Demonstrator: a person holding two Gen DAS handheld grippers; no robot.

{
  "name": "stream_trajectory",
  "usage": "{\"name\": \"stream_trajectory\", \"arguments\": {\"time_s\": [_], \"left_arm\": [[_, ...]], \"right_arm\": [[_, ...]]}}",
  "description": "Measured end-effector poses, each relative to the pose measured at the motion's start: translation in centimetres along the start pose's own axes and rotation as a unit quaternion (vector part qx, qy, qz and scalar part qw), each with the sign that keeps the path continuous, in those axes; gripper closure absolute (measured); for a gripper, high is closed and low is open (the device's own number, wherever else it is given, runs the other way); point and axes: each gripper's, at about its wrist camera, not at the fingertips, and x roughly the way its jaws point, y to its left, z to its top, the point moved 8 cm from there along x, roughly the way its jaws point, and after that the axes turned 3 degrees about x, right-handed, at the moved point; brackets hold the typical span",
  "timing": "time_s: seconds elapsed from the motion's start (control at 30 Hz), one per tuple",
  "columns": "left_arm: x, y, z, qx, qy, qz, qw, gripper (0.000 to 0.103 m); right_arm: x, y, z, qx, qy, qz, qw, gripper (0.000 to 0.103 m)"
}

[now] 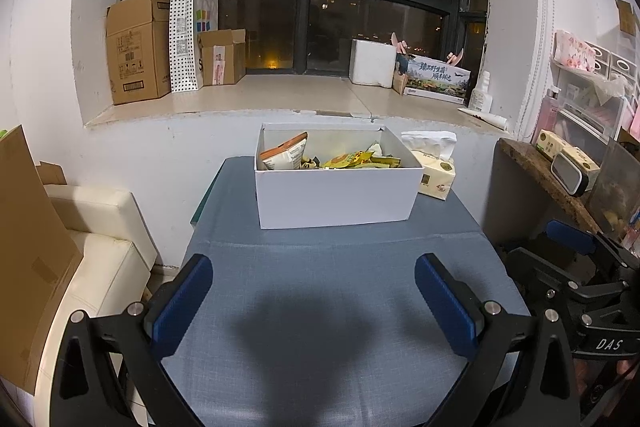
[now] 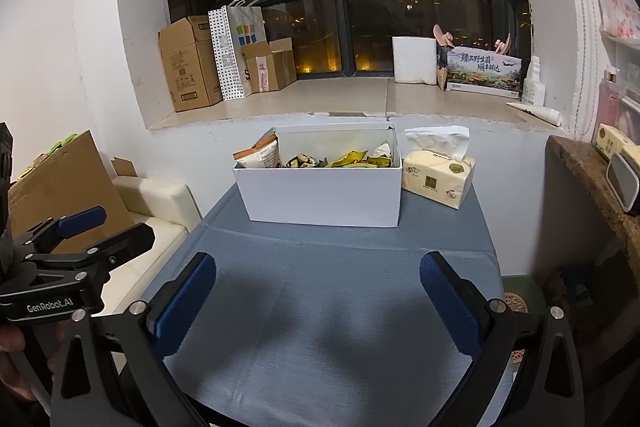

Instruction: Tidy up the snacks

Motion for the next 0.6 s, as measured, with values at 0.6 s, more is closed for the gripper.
{"name": "stream_trajectory", "arguments": {"time_s": [0.6], "left_arm": [[0.12, -0.28, -0.13, 0.002, 0.003, -0.001, 1.0000, 0.000]], "right_arm": [[-0.02, 0.19, -0.13, -0.004, 0.003, 0.000, 1.000, 0.000]]}}
